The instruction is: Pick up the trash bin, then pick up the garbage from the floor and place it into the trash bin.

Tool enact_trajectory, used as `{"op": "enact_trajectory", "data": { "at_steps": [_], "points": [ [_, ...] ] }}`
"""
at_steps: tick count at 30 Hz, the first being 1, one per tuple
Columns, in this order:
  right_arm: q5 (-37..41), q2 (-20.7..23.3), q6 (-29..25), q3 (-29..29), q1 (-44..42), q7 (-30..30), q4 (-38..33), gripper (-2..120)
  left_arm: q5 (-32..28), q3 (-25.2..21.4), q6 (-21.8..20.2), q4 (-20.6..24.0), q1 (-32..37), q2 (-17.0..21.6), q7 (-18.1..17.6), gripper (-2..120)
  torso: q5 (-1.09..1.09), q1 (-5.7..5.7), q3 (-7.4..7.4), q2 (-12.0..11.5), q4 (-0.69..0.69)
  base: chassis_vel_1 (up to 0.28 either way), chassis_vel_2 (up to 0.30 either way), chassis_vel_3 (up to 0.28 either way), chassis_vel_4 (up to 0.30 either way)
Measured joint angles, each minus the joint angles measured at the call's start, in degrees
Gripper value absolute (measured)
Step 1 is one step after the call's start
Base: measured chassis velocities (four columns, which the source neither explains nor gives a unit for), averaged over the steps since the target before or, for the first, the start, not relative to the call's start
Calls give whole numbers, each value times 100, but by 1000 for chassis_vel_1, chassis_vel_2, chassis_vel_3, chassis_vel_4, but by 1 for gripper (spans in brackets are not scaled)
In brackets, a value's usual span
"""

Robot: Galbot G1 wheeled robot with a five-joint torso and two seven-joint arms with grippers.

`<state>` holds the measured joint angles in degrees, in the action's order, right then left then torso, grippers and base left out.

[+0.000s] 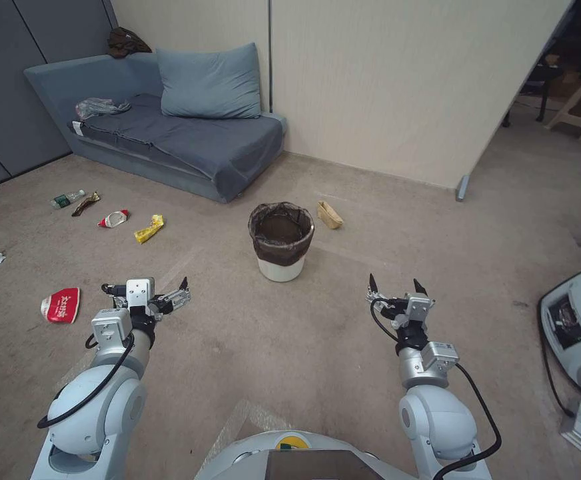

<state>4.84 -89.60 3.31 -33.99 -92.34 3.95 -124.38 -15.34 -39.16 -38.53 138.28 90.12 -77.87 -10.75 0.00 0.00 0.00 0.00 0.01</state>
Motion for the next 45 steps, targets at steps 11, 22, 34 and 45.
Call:
{"op": "enact_trajectory", "data": {
  "at_steps": [11,22,34,45],
  "points": [
    [17,-21,-12,-15,7,-53,11,100,15,-2,-114,14,-51,11,5,100,-2,0,0,0,-2,-205,187,196,-194],
    [33,-12,-74,-12,-13,-106,39,100,25,-33,-102,12,-76,-8,7,100,2,0,-1,0,-2,-233,220,231,-219],
    [-3,-15,-73,-9,-64,-69,44,100,16,-63,-112,13,-56,31,13,100,0,0,-1,0,-1,-211,213,205,-211],
    [1,37,49,-2,-65,40,114,100,-702,46,-356,-257,-147,703,165,100,1,0,-1,0,-1,-84,74,78,-82]
  ]
}}
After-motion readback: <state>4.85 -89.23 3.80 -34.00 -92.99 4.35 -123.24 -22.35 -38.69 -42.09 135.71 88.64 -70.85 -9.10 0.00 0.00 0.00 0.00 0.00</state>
